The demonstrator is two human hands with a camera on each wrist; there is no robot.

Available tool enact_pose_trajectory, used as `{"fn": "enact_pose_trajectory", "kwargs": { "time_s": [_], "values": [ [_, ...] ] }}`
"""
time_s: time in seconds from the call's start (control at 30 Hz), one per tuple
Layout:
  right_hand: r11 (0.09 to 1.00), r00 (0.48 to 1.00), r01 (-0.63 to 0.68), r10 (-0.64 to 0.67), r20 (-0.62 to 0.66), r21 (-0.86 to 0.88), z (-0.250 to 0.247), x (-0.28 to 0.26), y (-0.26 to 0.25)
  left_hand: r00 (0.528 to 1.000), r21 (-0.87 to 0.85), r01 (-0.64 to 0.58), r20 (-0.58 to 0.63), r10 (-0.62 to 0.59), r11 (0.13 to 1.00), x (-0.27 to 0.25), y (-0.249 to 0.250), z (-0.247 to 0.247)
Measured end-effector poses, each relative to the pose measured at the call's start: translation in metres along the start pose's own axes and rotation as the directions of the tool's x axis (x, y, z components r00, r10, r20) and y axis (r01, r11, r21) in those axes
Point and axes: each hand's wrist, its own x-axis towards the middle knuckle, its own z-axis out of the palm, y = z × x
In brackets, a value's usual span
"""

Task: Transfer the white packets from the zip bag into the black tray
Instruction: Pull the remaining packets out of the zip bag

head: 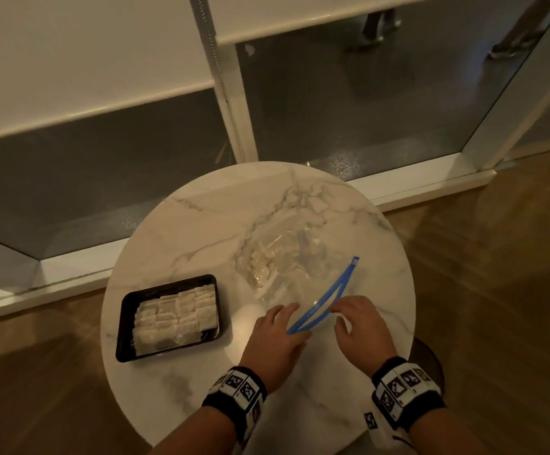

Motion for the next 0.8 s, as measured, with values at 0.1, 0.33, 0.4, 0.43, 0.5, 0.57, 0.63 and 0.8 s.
{"fn": "enact_pose_trajectory", "kwargs": {
  "time_s": [0.1, 0.33, 0.4, 0.43, 0.5, 0.57, 0.63, 0.8],
  "values": [
    [0.969, 0.974, 0.122, -0.075, 0.215, -0.213, -0.004, 0.007, 0.0, 0.989, 0.059, 0.118, 0.077, -0.122, 0.991, 0.01, 0.006, 0.0],
    [0.875, 0.815, 0.278, 0.005, 0.58, -0.398, 0.003, 0.025, -0.014, 0.941, 0.02, 0.337, -0.034, -0.337, 0.941, 0.018, 0.009, -0.015],
    [0.877, 0.815, 0.262, 0.023, 0.579, -0.403, 0.001, 0.031, -0.02, 0.93, -0.035, 0.36, -0.066, -0.361, 0.932, 0.019, 0.007, -0.018],
    [0.876, 0.817, 0.264, 0.019, 0.576, -0.403, -0.001, 0.035, -0.025, 0.927, -0.062, 0.362, -0.086, -0.366, 0.93, 0.018, 0.005, -0.019],
    [0.858, 0.82, 0.278, 0.023, 0.572, -0.432, -0.003, 0.044, -0.035, 0.923, -0.091, 0.358, -0.114, -0.367, 0.929, 0.016, 0.002, -0.019],
    [0.828, 0.843, 0.289, 0.017, 0.538, -0.48, -0.005, 0.053, -0.051, 0.923, -0.118, 0.358, -0.106, -0.37, 0.926, 0.012, 0.004, -0.024],
    [0.883, 0.885, 0.185, 0.041, 0.464, -0.432, -0.005, 0.065, -0.068, 0.93, -0.126, 0.338, -0.105, -0.352, 0.932, 0.009, 0.008, -0.031],
    [0.916, 0.823, -0.396, 0.322, 0.468, 0.066, 0.009, 0.093, -0.091, 0.919, -0.187, 0.277, -0.237, -0.317, 0.943, 0.001, 0.02, -0.035]
  ]
}}
